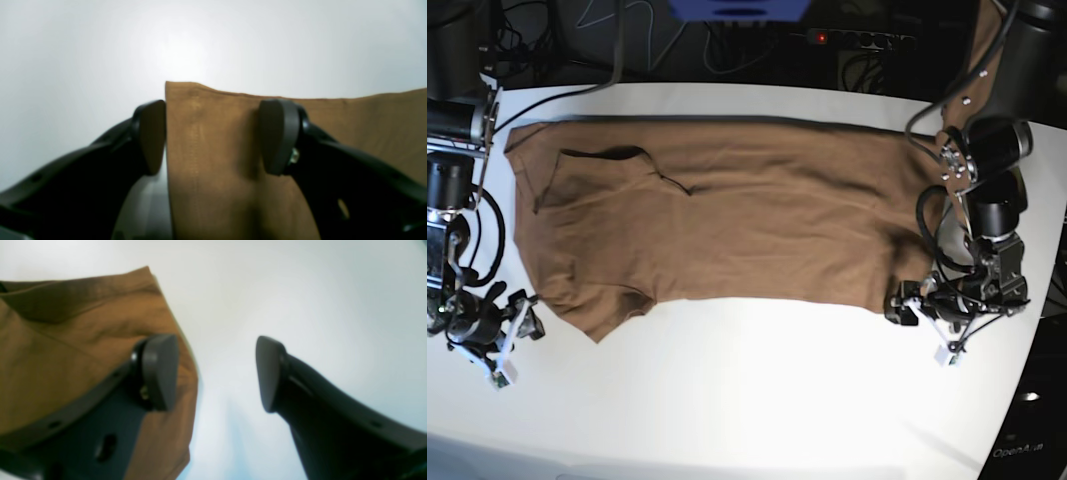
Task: Fold the T-shirt properly
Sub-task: 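Pinch the hem-side corner of the shirt with the left gripper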
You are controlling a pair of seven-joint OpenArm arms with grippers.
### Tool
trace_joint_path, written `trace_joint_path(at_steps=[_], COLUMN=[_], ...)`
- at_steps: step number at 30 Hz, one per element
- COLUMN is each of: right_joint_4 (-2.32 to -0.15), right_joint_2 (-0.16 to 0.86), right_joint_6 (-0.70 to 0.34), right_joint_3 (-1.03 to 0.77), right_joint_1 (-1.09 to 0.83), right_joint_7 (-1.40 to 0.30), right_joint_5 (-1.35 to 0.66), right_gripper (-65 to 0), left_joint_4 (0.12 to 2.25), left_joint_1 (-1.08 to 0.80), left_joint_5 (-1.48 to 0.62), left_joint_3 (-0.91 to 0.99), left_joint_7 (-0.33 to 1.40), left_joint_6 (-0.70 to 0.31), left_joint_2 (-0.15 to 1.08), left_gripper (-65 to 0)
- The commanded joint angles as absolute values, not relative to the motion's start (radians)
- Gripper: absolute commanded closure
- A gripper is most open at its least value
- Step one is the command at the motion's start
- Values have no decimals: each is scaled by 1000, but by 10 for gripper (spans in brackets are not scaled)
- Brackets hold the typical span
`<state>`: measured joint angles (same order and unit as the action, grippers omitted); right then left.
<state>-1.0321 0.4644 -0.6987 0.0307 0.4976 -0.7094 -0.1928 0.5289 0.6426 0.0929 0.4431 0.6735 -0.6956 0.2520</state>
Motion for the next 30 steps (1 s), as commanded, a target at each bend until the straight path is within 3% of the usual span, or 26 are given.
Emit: trace_joint_path(at_steps=[1, 12, 30], right_joint_4=[-1049, -1049, -1046], right_joint_2=[481, 481, 479], right_joint_6=[-696, -696, -696], right_joint_3=[24, 24, 24], right_joint_1=[529, 529, 526], right_joint_7=[-691, -690, -664], right_joint_5=[-206, -206, -206], right_gripper=[-374, -374, -374], left_joint_4=[533, 545, 542], left_joint_1=[665, 668, 670], left_joint_5=[94, 94, 99], left_joint_3=[443, 555, 555], left_joint_7=[693, 696, 690], left_joint_6=[-698, -698, -698], left_joint_2=[257, 292, 259], left_gripper=[-411, -412, -412])
